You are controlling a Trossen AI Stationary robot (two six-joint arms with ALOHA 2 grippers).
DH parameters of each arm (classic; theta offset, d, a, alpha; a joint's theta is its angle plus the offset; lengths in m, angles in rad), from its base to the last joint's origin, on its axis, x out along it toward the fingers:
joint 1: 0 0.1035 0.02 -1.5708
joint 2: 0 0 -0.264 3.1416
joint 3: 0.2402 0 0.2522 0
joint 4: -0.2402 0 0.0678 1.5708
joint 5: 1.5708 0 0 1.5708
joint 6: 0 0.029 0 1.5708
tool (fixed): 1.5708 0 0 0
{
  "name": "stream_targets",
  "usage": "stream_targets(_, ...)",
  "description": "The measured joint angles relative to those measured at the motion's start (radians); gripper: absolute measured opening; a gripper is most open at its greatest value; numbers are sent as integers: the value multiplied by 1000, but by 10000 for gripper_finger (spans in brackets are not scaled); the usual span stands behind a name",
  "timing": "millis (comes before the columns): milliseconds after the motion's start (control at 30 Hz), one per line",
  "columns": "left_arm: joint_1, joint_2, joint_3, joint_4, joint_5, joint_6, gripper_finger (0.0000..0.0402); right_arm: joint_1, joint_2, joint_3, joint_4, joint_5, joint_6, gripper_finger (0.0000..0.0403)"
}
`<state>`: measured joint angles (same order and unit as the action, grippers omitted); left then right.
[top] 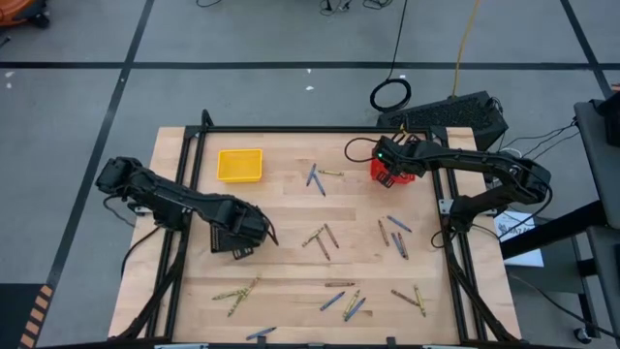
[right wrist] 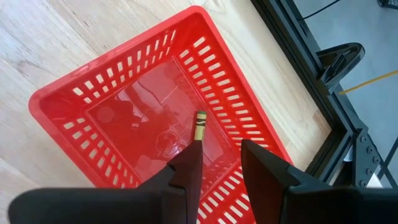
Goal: Sort crayons
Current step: Put the blue crayon into the yellow bin
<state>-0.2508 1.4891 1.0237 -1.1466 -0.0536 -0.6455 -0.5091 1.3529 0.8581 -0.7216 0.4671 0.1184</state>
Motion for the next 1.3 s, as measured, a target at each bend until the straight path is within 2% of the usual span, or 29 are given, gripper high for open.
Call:
stream_targets(533, 3, 0, 0, -22, -5, 44, 0, 0, 0, 0, 8, -3, -9, 98)
stream_targets(633, 3, 0, 0, -23, -9, 59, 0, 0, 0, 0, 35, -83, 17, 98)
stream_targets(767, 3, 0, 0, -51, -29, 85, 0, 23, 0, 0, 95, -276, 60, 98)
stream_targets(833, 3, 0, 0, -77, -62, 103, 0, 45, 0, 0, 133, -307, 63, 98)
stream_targets(1100, 2, -47, 0, -144, -185, 110, 0, 124, 0, 51, 211, -317, 60, 98)
stream_targets(1167, 2, -76, 0, -145, -188, 110, 0, 132, 0, 52, 285, -365, 21, 98)
stream_targets(1300, 2, -145, 0, -147, -188, 109, 0, 132, 5, 52, 415, -549, -24, 98)
